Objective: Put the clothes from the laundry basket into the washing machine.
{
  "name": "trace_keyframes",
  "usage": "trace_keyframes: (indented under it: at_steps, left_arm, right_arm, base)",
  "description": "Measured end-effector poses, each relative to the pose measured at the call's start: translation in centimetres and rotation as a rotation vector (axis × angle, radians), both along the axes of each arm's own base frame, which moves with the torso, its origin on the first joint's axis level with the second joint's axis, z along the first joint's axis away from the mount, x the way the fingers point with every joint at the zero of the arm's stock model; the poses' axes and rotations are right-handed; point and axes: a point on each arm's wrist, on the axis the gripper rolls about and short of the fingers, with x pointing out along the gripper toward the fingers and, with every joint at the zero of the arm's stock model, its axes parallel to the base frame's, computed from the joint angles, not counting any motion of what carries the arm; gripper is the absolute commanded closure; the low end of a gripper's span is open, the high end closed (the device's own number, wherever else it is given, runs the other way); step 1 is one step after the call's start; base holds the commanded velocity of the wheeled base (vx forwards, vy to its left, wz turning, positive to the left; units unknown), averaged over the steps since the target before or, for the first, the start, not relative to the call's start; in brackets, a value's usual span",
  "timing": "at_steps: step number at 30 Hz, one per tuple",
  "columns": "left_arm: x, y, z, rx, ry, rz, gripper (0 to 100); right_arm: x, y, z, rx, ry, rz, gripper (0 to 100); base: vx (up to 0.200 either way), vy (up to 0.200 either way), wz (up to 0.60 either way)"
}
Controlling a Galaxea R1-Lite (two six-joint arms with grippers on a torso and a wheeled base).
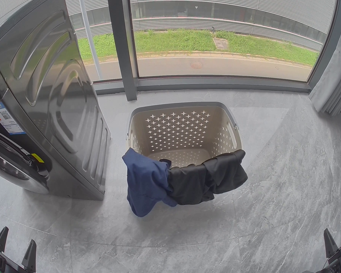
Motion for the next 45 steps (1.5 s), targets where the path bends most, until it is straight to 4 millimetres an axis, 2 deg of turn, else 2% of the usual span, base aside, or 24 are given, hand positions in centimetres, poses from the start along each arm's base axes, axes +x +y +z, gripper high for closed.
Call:
trace_keyframes:
  at_steps: [45]
  left_arm:
    - [0.0, 0.0, 0.0, 0.0, 0.0, 0.001, 0]
  right_arm:
    - [0.0, 0.0, 0.0, 0.0, 0.0, 0.0, 0]
  base:
    - [0.0, 0.2, 0.0]
